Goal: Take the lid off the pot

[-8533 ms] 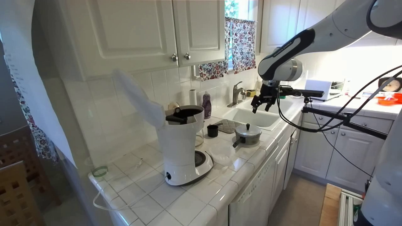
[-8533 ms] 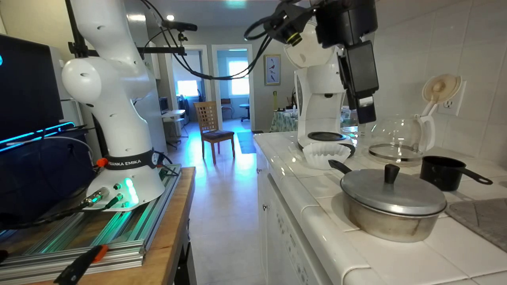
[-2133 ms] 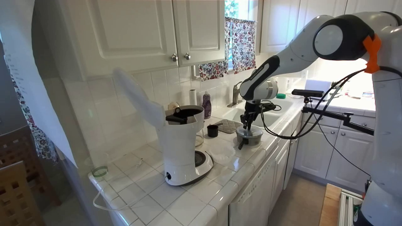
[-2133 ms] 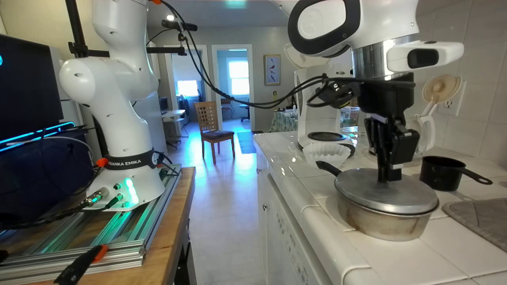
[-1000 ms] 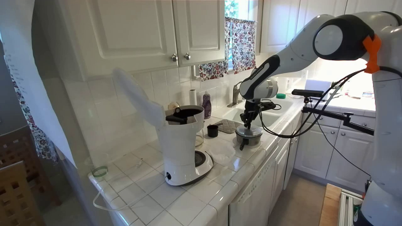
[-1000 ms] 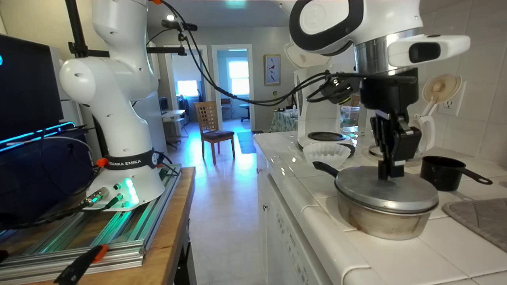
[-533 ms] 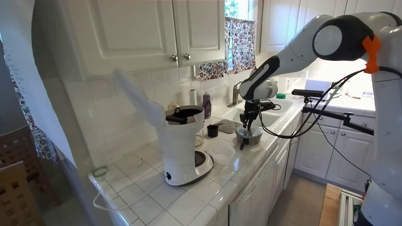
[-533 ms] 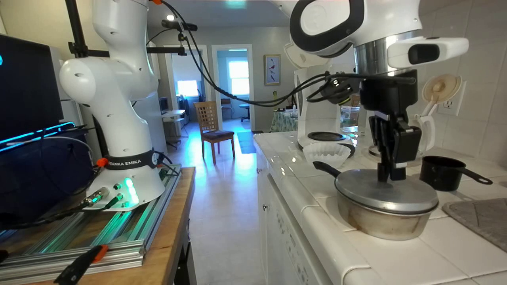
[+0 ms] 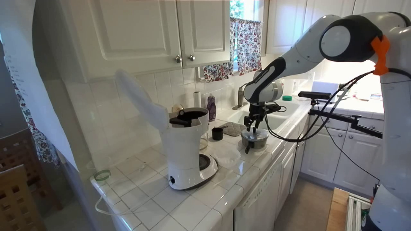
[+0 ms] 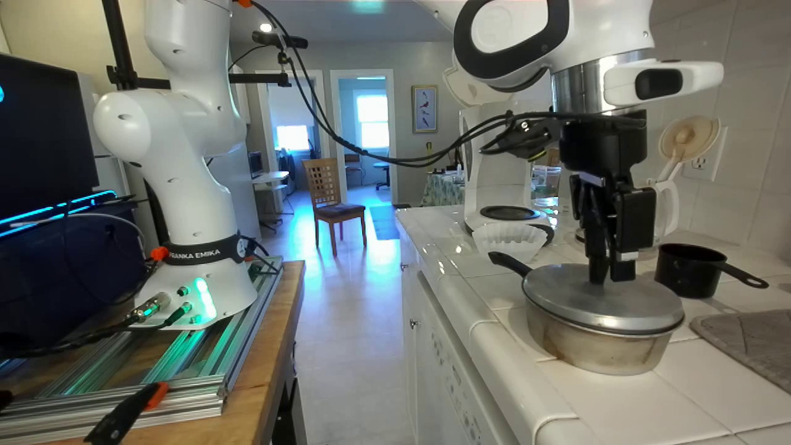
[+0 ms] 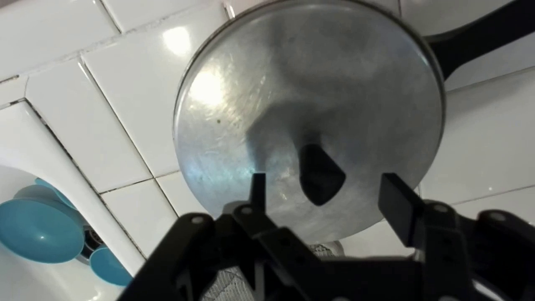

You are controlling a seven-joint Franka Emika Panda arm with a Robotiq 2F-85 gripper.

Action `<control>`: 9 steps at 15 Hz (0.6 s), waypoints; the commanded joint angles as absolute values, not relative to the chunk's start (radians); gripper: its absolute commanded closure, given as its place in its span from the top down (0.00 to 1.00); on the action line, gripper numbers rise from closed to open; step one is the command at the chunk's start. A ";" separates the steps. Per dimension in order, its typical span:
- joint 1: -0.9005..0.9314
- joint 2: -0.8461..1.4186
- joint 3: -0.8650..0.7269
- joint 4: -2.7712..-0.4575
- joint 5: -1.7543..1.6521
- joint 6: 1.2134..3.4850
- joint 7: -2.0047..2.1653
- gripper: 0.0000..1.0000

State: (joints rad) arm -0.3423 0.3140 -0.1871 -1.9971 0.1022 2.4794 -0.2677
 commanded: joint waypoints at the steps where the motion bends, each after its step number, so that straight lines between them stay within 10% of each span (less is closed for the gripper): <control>1: -0.322 0.293 -0.203 -2.006 0.059 2.439 -0.231 0.39; 6: -0.318 0.289 -0.213 -2.004 0.048 2.421 -0.211 0.04; 9: -0.317 0.290 -0.219 -2.000 0.044 2.417 -0.191 0.06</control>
State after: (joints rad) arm -0.3319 0.3080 -0.2017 -1.9971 0.0800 2.4420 -0.2379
